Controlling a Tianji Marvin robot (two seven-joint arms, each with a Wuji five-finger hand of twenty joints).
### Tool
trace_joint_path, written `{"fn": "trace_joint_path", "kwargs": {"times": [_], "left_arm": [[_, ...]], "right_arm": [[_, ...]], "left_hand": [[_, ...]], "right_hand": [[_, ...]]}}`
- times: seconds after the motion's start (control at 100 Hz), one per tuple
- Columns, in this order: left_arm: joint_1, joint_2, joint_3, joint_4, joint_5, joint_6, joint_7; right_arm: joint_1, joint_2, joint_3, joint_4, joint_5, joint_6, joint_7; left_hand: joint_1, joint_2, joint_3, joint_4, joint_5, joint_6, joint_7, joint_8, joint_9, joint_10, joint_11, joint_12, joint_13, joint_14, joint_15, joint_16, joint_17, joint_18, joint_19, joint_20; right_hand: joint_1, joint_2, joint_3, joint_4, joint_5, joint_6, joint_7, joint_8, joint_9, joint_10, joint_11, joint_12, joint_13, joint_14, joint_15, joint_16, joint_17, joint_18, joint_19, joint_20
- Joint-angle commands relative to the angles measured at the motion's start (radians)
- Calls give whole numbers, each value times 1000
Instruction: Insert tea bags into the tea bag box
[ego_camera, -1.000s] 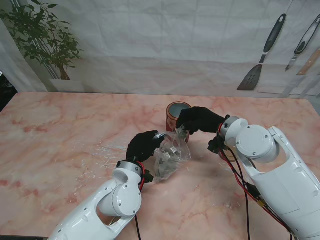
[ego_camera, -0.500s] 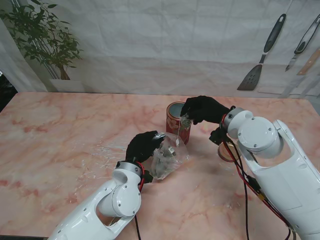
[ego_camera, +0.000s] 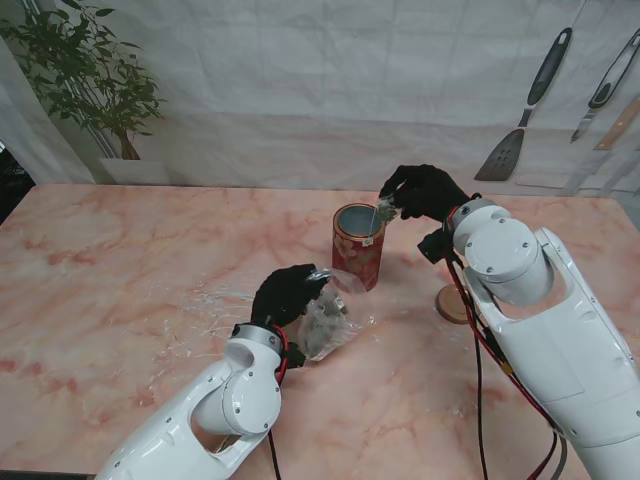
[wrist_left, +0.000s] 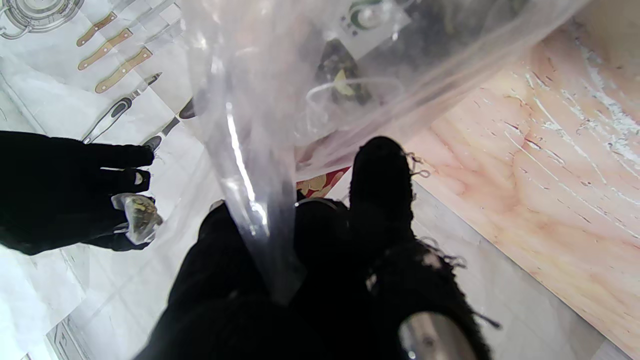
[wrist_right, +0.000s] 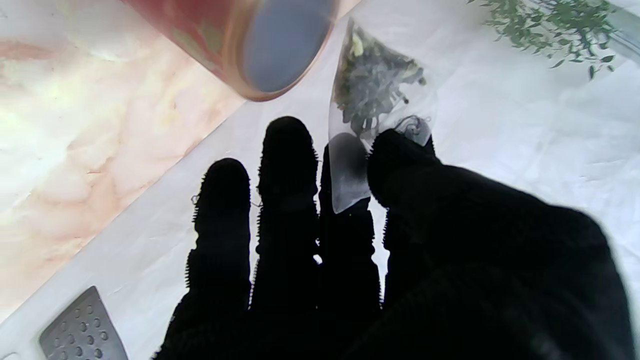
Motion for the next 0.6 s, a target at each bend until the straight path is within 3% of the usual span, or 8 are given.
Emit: {"fn": "trace_joint_path", "kwargs": {"times": [0.0,0.27,0.59], "left_arm": [[1,3,-1,-8,-3,-2,-20],[-7,6,0,-2,-4,9,-39],[-15,6,3,8,-9,0,-43]], "right_arm": [[14,-9,-3,33,-7,7,14],[50,-44,4,101,84,-6,-74],[102,-59,-29,140,41,23,-128]], "left_hand": [[56,20,14,3,87,147,111,39,-4,-19,-91,-12,181,131,555,-4,-99,-88,314,-4],[56,21,14,3,86,147,111,39,-4,-19,-90,-11,181,131,555,-4,-99,-88,314,-4],[55,22,14,3,83,144,112,39,-6,-21,-90,-11,181,131,555,-4,-99,-88,314,-5]], "right_hand": [[-34,0,27,-31,75,-48,81,4,19,-33,-10,10,32,-11,19,4,-9,4,26,10],[-24,-10,33,-33,84,-34,86,-4,21,-20,-9,10,25,0,25,7,-22,3,29,11],[-34,-17,41,-34,90,-50,83,-7,28,-34,-12,10,31,-9,23,5,-15,-5,33,11]]}}
